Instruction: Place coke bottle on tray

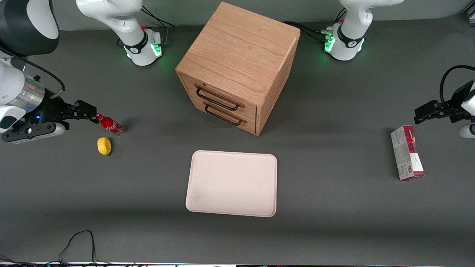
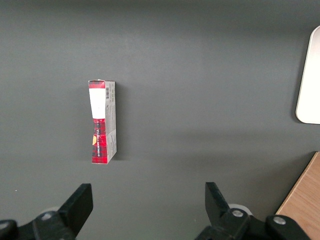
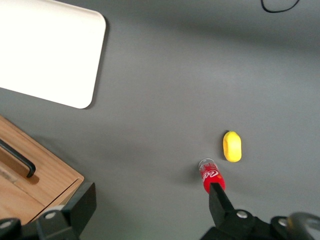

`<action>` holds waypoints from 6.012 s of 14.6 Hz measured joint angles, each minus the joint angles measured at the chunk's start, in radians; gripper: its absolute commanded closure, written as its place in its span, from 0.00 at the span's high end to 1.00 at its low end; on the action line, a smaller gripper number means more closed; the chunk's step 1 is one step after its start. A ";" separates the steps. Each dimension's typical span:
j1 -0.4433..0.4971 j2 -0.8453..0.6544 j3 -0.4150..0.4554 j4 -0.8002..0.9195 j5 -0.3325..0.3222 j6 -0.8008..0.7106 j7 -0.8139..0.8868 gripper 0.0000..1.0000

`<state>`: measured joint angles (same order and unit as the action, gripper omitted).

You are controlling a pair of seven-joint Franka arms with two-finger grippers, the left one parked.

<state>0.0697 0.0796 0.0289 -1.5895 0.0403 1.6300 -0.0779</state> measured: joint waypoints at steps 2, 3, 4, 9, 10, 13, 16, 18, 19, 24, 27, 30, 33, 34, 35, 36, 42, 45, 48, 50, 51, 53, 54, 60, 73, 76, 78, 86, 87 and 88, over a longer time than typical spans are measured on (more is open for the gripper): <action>0.002 0.002 0.000 0.007 0.000 -0.015 0.007 1.00; 0.002 0.003 -0.004 0.008 0.000 -0.023 0.008 1.00; 0.002 0.003 -0.006 0.008 0.000 -0.024 0.008 1.00; 0.002 0.005 -0.010 0.011 0.000 -0.044 0.008 1.00; 0.002 0.005 -0.012 0.012 0.000 -0.047 0.009 1.00; 0.002 0.005 -0.017 0.016 0.000 -0.058 0.009 1.00; 0.002 0.004 -0.023 0.022 0.000 -0.086 0.009 1.00; 0.002 0.004 -0.037 0.025 0.000 -0.108 0.009 1.00; 0.001 0.004 -0.044 0.026 0.000 -0.117 0.009 1.00; 0.001 0.004 -0.052 0.030 -0.003 -0.121 0.009 1.00; 0.001 0.004 -0.053 0.030 -0.005 -0.124 0.009 1.00; 0.002 0.002 -0.079 0.031 -0.025 -0.148 0.000 1.00; 0.002 -0.003 -0.159 0.031 -0.074 -0.181 -0.110 1.00; 0.002 -0.005 -0.203 0.030 -0.083 -0.183 -0.170 1.00; 0.000 -0.009 -0.248 0.029 -0.084 -0.184 -0.226 1.00; -0.002 -0.014 -0.281 0.024 -0.084 -0.184 -0.263 1.00; 0.010 -0.163 -0.299 -0.261 -0.113 -0.022 -0.265 1.00; 0.012 -0.293 -0.295 -0.520 -0.126 0.152 -0.250 1.00; 0.013 -0.367 -0.292 -0.681 -0.136 0.281 -0.218 1.00; 0.015 -0.371 -0.288 -0.719 -0.136 0.331 -0.210 1.00; 0.016 -0.371 -0.287 -0.730 -0.136 0.342 -0.209 1.00; 0.016 -0.371 -0.286 -0.746 -0.136 0.373 -0.208 1.00; 0.016 -0.369 -0.286 -0.761 -0.136 0.398 -0.208 1.00; 0.018 -0.291 -0.286 -0.869 -0.137 0.634 -0.199 1.00; 0.030 -0.207 -0.286 -0.949 -0.137 0.820 -0.187 0.29; 0.030 -0.211 -0.286 -0.949 -0.137 0.819 -0.186 0.00; 0.030 -0.213 -0.286 -0.949 -0.137 0.819 -0.186 0.00; 0.053 -0.216 -0.279 -0.937 -0.137 0.781 -0.139 0.00; 0.076 -0.219 -0.277 -0.905 -0.137 0.717 -0.106 0.00; 0.102 -0.224 -0.274 -0.856 -0.138 0.643 -0.078 0.00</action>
<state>0.1715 -0.1446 -0.2454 -2.4458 -0.0972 2.2726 -0.1563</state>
